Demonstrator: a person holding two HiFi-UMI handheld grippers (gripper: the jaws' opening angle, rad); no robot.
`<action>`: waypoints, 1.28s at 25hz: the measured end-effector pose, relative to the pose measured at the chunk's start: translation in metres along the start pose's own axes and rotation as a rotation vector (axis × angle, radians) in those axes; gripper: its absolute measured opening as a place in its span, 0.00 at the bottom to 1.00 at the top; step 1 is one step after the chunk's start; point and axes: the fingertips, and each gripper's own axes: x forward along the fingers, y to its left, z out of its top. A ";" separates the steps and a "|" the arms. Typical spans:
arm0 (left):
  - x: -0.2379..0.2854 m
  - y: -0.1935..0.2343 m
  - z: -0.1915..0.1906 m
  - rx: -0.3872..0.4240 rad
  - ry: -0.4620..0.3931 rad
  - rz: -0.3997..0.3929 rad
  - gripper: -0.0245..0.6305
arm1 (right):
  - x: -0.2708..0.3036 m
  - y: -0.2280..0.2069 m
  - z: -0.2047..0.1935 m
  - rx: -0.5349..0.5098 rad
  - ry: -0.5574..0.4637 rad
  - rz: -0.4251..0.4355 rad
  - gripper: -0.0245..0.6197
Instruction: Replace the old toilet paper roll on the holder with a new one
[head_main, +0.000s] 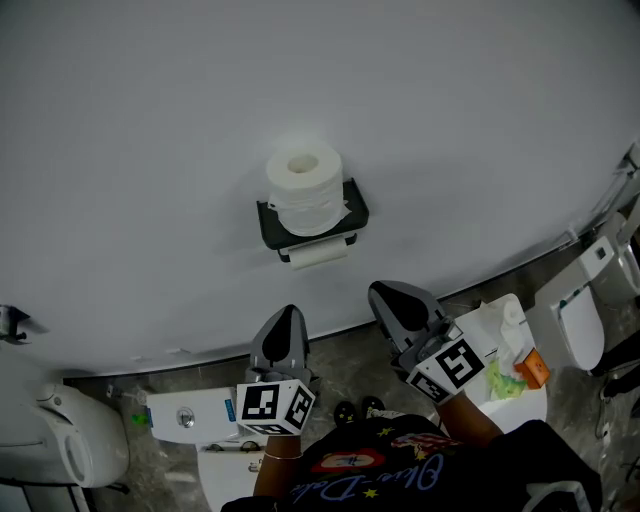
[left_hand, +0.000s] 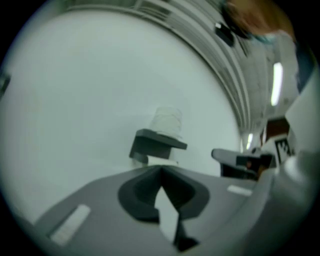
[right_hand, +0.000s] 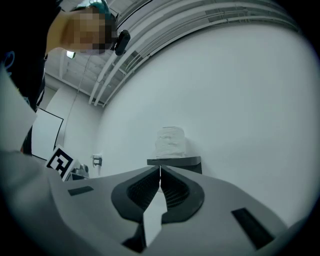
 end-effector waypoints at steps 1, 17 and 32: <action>0.007 0.002 -0.007 -0.148 -0.004 -0.045 0.04 | 0.001 -0.003 0.000 -0.002 0.004 0.000 0.06; 0.089 0.013 -0.011 -1.067 -0.284 -0.205 0.48 | -0.027 -0.043 0.003 -0.020 0.024 -0.094 0.06; 0.123 0.016 -0.010 -1.129 -0.308 -0.168 0.32 | -0.034 -0.060 0.009 -0.035 0.021 -0.112 0.06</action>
